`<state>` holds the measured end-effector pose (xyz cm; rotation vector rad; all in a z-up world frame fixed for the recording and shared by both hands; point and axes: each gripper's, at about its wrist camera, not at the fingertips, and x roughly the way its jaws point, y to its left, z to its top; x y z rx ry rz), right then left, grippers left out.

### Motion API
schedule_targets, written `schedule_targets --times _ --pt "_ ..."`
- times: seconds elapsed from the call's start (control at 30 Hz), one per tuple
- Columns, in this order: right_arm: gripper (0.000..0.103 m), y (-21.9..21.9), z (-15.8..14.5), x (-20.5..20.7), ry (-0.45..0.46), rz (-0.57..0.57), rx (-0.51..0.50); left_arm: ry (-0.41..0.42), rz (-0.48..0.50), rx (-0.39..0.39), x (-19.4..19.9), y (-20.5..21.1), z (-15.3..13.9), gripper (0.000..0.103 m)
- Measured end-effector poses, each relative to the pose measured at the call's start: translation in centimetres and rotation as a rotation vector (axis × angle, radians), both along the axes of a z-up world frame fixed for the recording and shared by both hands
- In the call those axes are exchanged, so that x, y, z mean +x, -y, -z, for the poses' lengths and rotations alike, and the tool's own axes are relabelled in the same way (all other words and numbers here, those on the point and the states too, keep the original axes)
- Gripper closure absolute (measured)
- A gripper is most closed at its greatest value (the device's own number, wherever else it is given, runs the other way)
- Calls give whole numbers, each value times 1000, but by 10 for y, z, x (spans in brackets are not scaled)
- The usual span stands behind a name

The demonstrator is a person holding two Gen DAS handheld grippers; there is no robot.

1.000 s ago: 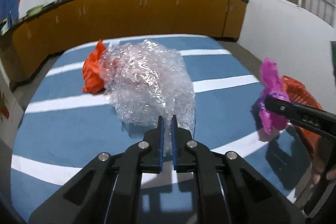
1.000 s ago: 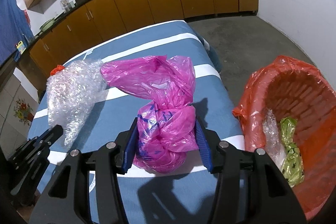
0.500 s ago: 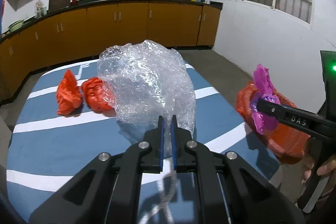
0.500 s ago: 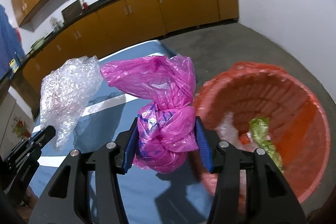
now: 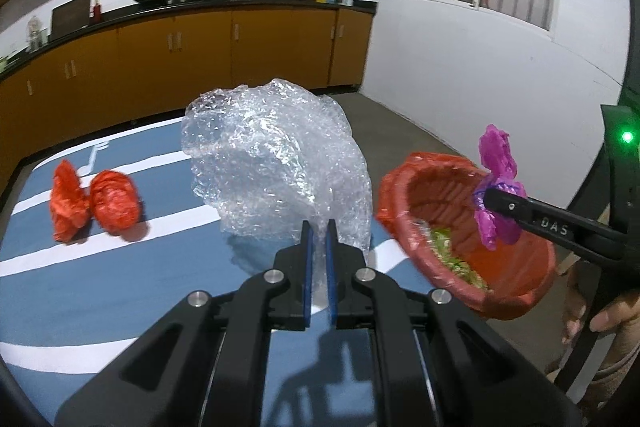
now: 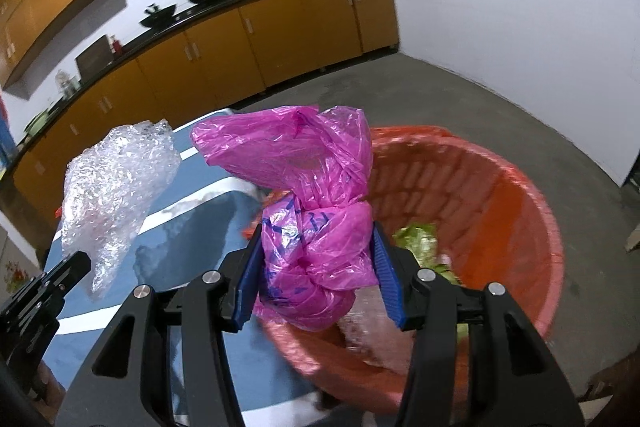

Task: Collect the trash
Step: 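Carry the pink bag and bubble wrap to the basket and open both grippers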

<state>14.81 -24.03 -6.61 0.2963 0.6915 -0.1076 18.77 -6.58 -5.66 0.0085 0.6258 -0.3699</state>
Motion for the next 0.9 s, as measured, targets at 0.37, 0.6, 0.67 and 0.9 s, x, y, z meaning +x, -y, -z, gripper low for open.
schedule_targets --times 0.37,0.6,0.67,0.9 --pt "52 37 5 -19 -2 103 19 -9 123 -37 1 47 2 96" --pt "52 50 6 -25 4 135 28 -22 189 -56 4 73 4 96" --pt "52 52 5 -25 7 144 31 -28 207 -60 5 80 5 96" --pt "51 64 3 -31 25 178 44 -46 254 -69 12 94 12 96"
